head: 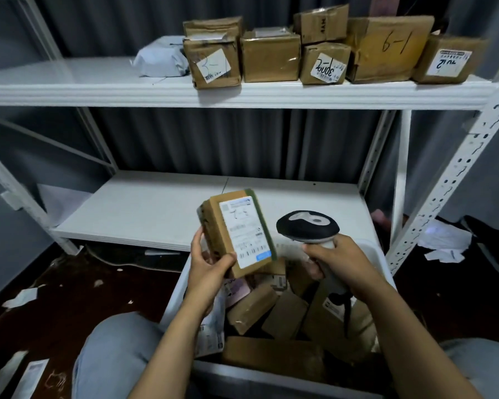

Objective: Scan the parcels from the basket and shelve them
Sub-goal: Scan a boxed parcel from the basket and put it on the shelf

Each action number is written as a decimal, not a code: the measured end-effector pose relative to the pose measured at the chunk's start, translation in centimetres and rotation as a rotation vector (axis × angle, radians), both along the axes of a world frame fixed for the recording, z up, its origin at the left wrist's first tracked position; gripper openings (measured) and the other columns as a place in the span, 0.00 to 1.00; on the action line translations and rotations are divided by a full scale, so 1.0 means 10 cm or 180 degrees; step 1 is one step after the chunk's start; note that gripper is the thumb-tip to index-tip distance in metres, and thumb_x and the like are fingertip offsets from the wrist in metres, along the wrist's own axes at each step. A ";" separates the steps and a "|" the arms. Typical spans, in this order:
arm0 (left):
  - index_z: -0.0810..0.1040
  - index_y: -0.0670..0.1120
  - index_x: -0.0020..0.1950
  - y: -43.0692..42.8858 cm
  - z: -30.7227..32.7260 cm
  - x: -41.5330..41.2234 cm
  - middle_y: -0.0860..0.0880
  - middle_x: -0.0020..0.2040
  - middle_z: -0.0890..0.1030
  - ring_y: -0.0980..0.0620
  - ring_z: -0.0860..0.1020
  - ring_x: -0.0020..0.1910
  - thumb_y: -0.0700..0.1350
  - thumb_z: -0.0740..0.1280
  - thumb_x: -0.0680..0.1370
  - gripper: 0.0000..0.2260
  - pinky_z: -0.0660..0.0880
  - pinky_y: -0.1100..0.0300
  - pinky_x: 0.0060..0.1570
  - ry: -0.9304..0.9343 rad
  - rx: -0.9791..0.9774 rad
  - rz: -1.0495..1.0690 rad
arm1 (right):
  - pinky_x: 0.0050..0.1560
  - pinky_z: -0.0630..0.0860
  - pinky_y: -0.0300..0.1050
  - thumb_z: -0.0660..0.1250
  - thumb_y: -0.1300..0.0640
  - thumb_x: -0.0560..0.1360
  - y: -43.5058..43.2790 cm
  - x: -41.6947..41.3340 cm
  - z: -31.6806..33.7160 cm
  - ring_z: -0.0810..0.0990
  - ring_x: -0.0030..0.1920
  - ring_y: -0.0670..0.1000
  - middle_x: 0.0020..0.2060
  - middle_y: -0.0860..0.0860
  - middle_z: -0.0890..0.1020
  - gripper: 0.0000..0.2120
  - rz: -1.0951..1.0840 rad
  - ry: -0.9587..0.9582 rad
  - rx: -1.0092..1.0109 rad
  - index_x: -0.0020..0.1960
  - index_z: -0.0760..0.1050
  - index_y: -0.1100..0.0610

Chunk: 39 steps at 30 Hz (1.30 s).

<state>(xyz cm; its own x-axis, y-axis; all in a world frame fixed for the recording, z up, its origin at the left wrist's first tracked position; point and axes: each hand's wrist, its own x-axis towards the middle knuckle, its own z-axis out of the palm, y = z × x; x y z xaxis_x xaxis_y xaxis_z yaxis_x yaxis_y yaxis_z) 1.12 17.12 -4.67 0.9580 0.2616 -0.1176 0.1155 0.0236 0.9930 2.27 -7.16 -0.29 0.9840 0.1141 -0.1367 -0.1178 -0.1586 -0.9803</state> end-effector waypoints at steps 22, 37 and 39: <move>0.56 0.57 0.77 0.22 0.09 0.08 0.54 0.57 0.76 0.60 0.77 0.52 0.36 0.70 0.75 0.37 0.76 0.66 0.44 -0.0433 -0.0040 0.0367 | 0.28 0.72 0.43 0.69 0.58 0.76 -0.01 -0.11 0.44 0.73 0.24 0.49 0.24 0.50 0.76 0.10 0.0268 -0.0106 -0.0729 0.39 0.74 0.60; 0.69 0.53 0.64 0.37 0.67 0.19 0.46 0.52 0.82 0.49 0.80 0.45 0.47 0.64 0.80 0.13 0.76 0.55 0.41 -0.0253 -0.0865 0.0482 | 0.47 0.82 0.48 0.71 0.62 0.74 0.49 0.14 0.76 0.85 0.48 0.56 0.46 0.59 0.86 0.05 0.0164 -0.0465 0.0371 0.50 0.81 0.59; 0.69 0.50 0.61 0.43 0.84 0.22 0.45 0.49 0.81 0.49 0.79 0.42 0.49 0.63 0.80 0.11 0.75 0.57 0.38 -0.0217 -0.0921 0.0472 | 0.55 0.81 0.56 0.74 0.58 0.72 0.64 0.21 0.83 0.84 0.52 0.57 0.48 0.58 0.85 0.05 0.0227 -0.0573 0.0372 0.48 0.82 0.55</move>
<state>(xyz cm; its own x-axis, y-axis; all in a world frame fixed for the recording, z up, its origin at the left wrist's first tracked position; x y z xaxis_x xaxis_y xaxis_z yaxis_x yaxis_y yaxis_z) 3.37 21.40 3.76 0.9202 0.3638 -0.1445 0.0233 0.3174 0.9480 4.32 -0.75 8.05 0.9802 0.1891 0.0586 0.0681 -0.0445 -0.9967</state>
